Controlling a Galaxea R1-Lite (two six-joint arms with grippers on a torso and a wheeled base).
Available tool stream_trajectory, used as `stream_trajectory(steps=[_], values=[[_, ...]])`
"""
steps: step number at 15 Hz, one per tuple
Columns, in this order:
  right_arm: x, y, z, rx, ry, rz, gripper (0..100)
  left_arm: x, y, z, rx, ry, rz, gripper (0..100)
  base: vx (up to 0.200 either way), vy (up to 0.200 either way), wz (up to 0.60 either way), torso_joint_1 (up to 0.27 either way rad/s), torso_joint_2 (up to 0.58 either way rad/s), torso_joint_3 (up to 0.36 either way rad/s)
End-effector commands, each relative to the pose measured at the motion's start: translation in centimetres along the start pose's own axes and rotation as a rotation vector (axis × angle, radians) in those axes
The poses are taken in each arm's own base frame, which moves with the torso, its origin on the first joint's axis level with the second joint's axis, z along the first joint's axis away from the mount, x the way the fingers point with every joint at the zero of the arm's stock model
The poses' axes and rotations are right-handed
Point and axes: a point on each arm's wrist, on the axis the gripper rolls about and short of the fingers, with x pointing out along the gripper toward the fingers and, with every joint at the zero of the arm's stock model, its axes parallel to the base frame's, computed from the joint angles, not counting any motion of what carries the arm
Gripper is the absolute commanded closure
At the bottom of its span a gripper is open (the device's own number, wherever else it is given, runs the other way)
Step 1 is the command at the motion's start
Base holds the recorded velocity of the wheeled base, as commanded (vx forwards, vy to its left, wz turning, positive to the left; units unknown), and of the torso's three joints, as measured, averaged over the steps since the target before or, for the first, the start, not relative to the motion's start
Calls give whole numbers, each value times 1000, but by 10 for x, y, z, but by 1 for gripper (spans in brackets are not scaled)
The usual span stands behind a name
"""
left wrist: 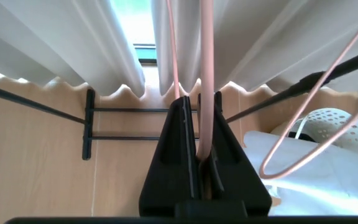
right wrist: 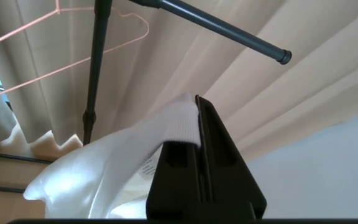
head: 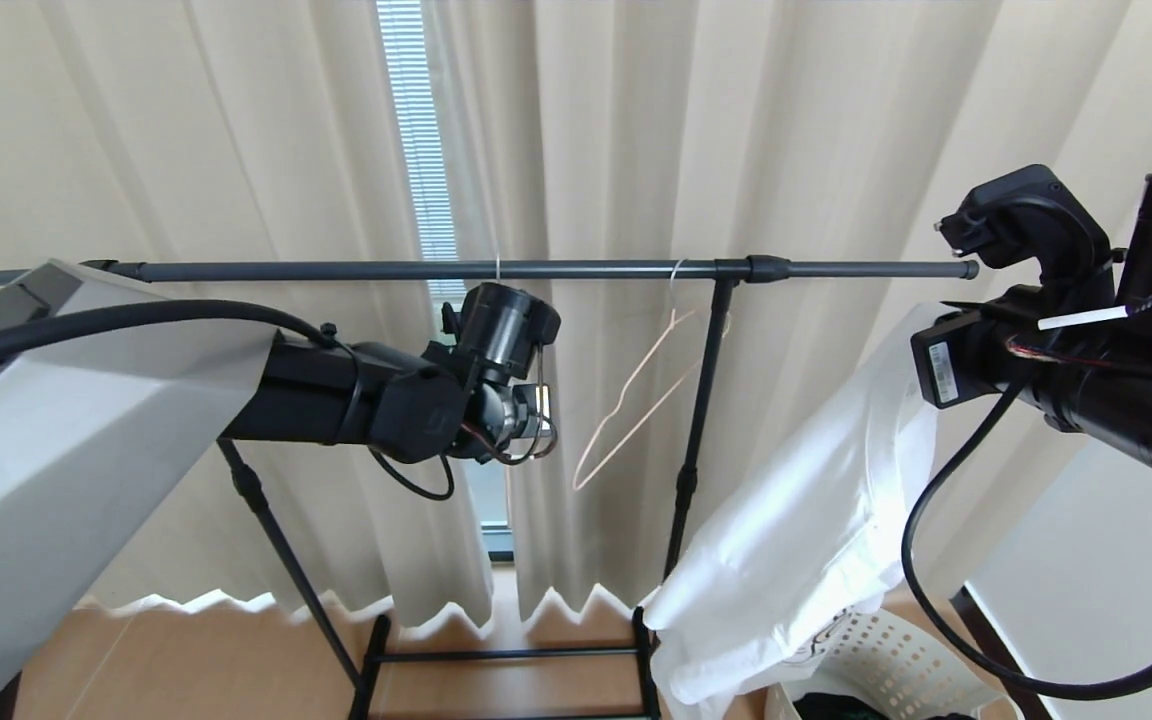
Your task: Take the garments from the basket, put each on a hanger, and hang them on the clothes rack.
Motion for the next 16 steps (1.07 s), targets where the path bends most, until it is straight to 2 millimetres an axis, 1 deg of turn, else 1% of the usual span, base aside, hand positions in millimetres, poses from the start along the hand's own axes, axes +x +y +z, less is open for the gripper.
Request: stream_trajectory(steps=[1,3,7,8,9,10,14,16], values=[[0,0,1,2,-2,-1,100,-19,3,-1,3,-10,-16,100,0,0,0,0,0,0],[0,0,0,0,-1,0,100,-29,6,-7,11,-7,-23,100,0,0,0,0,0,0],[0,0,0,1,-1,0,100,-56,28,-27,103,-27,-32,100,0,0,0,0,0,0],[0,0,0,0,1,0,100,-60,34,-35,139,-31,-31,100,0,0,0,0,0,0],[0,0,0,0,1,0,100,-61,37,-39,149,-35,-31,100,0,0,0,0,0,0],[1,1,-1,-1,2,2,100,-66,42,-46,168,-72,-45,100,0,0,0,0,0,0],[1,1,-1,-3,5,3,100,-73,53,-60,203,-133,-66,100,0,0,0,0,0,0],[1,2,-2,-4,7,4,100,-78,58,-68,212,-117,-87,100,0,0,0,0,0,0]])
